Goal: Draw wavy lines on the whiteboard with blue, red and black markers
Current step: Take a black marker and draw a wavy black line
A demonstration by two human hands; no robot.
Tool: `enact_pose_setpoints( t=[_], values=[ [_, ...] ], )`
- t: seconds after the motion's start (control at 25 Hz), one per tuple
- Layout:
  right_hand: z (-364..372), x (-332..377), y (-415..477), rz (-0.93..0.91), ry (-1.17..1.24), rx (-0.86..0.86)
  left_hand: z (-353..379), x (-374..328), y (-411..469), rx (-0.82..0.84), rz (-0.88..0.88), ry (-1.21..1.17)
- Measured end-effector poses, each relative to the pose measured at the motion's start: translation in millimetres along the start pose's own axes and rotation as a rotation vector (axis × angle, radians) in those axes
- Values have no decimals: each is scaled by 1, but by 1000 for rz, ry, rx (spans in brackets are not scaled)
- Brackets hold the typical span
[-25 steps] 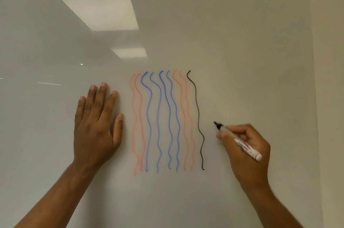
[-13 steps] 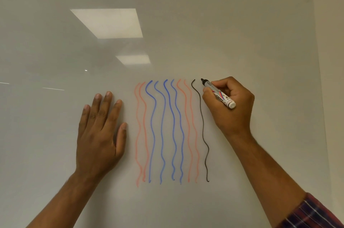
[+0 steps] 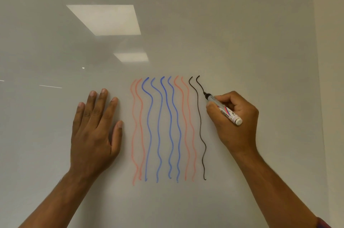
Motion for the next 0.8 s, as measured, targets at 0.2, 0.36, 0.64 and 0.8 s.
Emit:
enact_pose_setpoints(
  t=[0.2,0.36,0.64,0.8],
  values=[
    [-15,-22,-55,23,-57,31,0,-1,0,-14,6,-3],
    [-25,-40,-92,36,-111,55,0,1,1,-21,-2,-1],
    [-37,-78,-153,85,-228,146,0,-1,-1,9,-12,-1],
    [-37,-89,-173,82,-273,155,0,-3,-4,36,-36,-14]
  ],
)
Point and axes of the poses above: each hand's wrist, its own y-axis towards the middle knuckle, its own z-axis out of the palm, x = y × z, the point moved 9 cm from there along y, towards the middle knuckle, and after that the axes turned 7 degrees about z, right-handed, at the moved point
